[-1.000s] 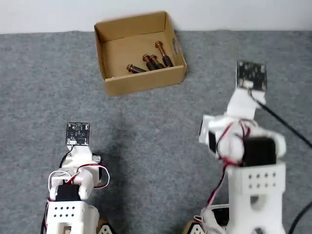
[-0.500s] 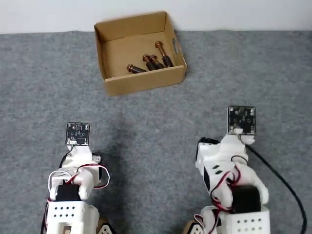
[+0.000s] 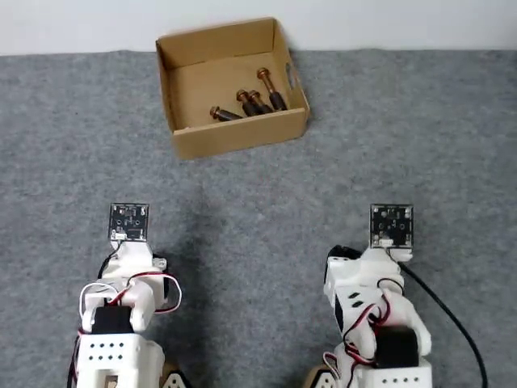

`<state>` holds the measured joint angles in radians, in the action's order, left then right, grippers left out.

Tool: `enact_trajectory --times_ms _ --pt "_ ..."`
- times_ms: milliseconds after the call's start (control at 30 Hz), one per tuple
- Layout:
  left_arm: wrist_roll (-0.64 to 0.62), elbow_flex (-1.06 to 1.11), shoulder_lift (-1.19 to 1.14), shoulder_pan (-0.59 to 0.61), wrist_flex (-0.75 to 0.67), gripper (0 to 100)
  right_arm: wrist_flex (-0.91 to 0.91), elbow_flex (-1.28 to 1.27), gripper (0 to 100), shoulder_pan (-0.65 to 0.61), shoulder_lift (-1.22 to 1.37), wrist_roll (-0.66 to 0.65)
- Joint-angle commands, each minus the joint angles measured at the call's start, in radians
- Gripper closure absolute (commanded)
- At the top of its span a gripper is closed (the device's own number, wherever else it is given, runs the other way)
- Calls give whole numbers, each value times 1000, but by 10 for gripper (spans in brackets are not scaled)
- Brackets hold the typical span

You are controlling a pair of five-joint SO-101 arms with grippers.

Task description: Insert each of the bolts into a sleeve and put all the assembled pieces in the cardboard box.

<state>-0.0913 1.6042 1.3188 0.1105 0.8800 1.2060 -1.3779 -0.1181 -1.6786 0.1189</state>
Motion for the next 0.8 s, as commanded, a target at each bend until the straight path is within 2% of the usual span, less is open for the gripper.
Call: enact_trajectory --times_ms 0,500,767 --pt "3 -4 0 2 -25 995 -13 -60 991 8 -116 -51" --pt "3 -4 0 2 -25 995 -58 -301 990 -1 -136 -60" --pt "3 -4 0 2 -25 995 -2 -305 989 7 -136 -61"
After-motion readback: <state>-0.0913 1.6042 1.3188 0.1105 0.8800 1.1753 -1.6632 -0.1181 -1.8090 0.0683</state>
